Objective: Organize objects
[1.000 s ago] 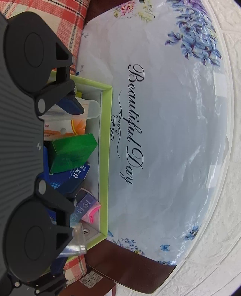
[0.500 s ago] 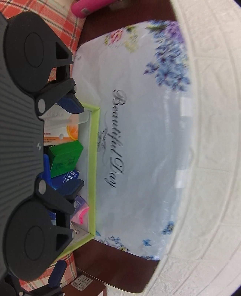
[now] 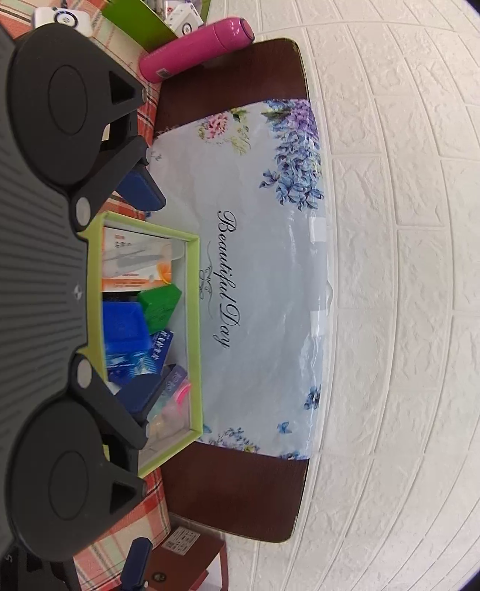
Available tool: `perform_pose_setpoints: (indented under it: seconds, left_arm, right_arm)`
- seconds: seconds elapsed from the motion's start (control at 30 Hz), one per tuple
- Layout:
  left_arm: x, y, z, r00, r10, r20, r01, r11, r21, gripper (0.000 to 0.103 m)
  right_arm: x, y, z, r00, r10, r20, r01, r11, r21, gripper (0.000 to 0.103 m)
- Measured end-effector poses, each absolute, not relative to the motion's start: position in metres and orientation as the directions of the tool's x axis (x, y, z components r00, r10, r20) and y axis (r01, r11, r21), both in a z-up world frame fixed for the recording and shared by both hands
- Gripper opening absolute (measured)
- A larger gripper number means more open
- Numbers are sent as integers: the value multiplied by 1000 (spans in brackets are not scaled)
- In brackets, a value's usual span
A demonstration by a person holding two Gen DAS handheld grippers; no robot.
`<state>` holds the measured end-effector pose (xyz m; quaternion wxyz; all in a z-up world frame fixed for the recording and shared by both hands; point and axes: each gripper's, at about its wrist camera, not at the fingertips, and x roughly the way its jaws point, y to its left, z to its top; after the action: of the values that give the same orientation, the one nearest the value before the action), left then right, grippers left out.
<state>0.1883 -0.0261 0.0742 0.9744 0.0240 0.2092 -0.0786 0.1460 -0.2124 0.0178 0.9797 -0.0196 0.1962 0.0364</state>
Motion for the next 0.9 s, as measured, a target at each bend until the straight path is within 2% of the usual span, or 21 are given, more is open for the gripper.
perform_pose_setpoints:
  seconds: [0.13, 0.37, 0.9]
  left_arm:
    - [161, -25, 72, 903, -107, -417, 140, 989, 49, 98]
    - [118, -20, 64, 889, -89, -449, 120, 992, 41, 98]
    - [66, -7, 37, 841, -29, -541, 64, 997, 47, 98]
  right_arm:
    - [118, -210, 15, 917, 46, -397, -61, 998, -27, 103]
    - [75, -213, 11, 910, 37, -413, -29, 999, 27, 103]
    - [12, -205, 4, 898, 17, -440, 9, 998, 57, 103]
